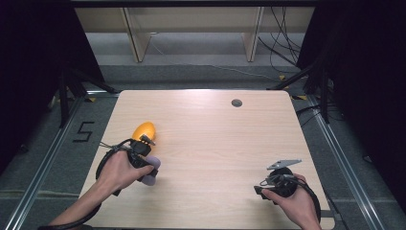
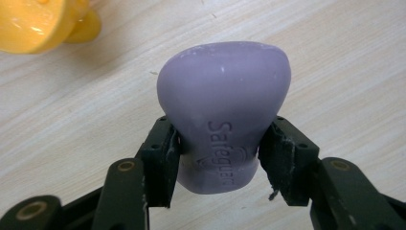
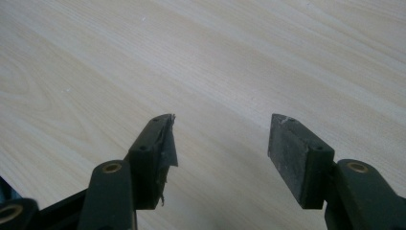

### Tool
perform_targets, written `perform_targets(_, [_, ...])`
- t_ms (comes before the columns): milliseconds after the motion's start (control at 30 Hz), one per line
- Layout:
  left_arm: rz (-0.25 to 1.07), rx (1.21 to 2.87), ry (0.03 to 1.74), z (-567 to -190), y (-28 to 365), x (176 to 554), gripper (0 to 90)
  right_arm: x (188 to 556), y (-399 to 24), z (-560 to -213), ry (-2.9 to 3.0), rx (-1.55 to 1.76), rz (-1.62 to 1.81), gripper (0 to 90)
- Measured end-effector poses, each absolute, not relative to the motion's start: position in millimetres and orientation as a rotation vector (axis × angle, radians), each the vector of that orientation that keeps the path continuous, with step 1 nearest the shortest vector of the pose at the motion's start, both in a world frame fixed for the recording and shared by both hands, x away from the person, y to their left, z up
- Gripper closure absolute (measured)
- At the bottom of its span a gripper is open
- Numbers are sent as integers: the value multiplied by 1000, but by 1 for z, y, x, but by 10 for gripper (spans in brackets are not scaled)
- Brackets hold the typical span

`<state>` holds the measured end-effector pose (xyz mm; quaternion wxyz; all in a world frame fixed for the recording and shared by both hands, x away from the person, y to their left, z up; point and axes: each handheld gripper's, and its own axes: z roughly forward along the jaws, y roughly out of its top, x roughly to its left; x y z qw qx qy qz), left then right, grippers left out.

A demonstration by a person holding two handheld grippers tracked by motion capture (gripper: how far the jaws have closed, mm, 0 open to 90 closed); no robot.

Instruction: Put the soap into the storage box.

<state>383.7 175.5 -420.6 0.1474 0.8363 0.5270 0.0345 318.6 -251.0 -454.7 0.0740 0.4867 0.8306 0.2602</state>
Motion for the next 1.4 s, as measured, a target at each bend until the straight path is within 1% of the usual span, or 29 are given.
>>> perform_targets(67, [100, 2423, 1513, -419, 178, 387, 491, 320, -252, -456, 2496, 1436, 789, 422])
perform_targets(333, [90, 2400, 1550, -416, 182, 394, 491, 320, -251, -455, 2493, 1442, 789, 422])
perform_targets(467, [112, 2414, 1537, -414, 185, 399, 491, 320, -251, -455, 2495, 1440, 784, 422])
perform_targets(500, [113, 2395, 1561, -413, 185, 399, 492, 320, -251, -455, 2494, 1440, 784, 422])
perform_targets(667, [125, 2410, 1556, -409, 189, 406, 492, 320, -251, -456, 2495, 1442, 785, 422])
perform_targets(867, [121, 2400, 1594, -408, 190, 414, 492, 320, -251, -456, 2496, 1441, 784, 422])
perform_targets(1033, [126, 2421, 1585, -406, 191, 419, 492, 320, -251, -456, 2493, 1444, 786, 422])
perform_targets(1067, [141, 2449, 1554, -406, 192, 422, 492, 320, -251, -456, 2493, 1443, 785, 422])
perform_targets(1100, [134, 2411, 1598, -406, 190, 421, 493, 320, -251, -456, 2495, 1441, 789, 422])
perform_targets(1133, [126, 2428, 1587, -404, 191, 423, 493, 320, -251, -456, 2497, 1441, 784, 422])
perform_targets(1167, [138, 2399, 1596, -406, 190, 423, 493, 320, -251, -456, 2496, 1442, 785, 422])
perform_targets(1200, [139, 2426, 1585, -404, 191, 425, 493, 320, -251, -456, 2493, 1442, 791, 422])
perform_targets(1300, [137, 2424, 1592, -402, 192, 428, 494, 320, -252, -456, 2493, 1442, 791, 422])
perform_targets(1333, [149, 2395, 1595, -404, 191, 428, 494, 320, -252, -456, 2495, 1442, 788, 422])
perform_targets(1400, [149, 2423, 1593, -402, 192, 431, 495, 320, -252, -456, 2494, 1441, 792, 422])
